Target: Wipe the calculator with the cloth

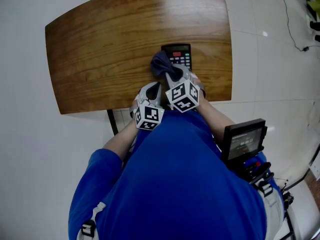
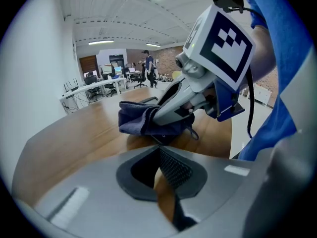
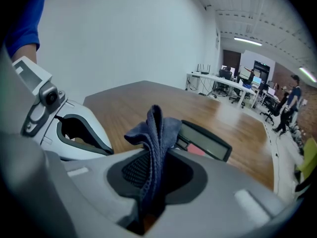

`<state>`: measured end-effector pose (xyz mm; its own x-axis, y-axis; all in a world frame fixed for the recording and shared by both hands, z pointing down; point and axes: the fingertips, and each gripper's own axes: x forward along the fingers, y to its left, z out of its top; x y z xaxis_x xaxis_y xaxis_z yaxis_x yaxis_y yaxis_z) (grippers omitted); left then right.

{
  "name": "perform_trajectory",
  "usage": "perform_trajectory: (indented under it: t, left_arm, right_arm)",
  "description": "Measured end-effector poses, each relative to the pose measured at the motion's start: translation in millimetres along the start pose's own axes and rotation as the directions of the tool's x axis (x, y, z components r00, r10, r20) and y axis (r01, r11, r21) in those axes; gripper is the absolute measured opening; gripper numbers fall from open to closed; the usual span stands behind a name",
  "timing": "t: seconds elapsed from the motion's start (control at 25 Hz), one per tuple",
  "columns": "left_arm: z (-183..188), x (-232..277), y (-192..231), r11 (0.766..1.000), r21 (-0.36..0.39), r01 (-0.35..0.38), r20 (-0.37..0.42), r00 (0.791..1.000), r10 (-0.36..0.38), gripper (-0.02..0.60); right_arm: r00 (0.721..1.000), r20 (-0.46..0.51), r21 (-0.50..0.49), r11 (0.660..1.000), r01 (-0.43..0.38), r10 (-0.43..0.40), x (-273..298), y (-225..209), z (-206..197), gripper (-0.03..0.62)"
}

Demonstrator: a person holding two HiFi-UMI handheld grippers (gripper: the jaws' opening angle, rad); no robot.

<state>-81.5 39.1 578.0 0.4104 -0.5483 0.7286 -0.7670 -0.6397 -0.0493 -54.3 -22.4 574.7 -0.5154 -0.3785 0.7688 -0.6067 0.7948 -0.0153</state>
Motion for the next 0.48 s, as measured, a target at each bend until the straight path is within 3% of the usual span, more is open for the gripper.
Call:
perform_trajectory:
  t: [0.48]
  left_arm:
    - [7.1, 12.8, -2.1, 1.0, 0.017, 0.025, 0.026, 0.999, -0.025, 0.006]
  right_arm:
    - [0.994, -0.045, 0.068, 0.992, 0.104, -0.101, -14.4, -44.1, -26.3, 0.067]
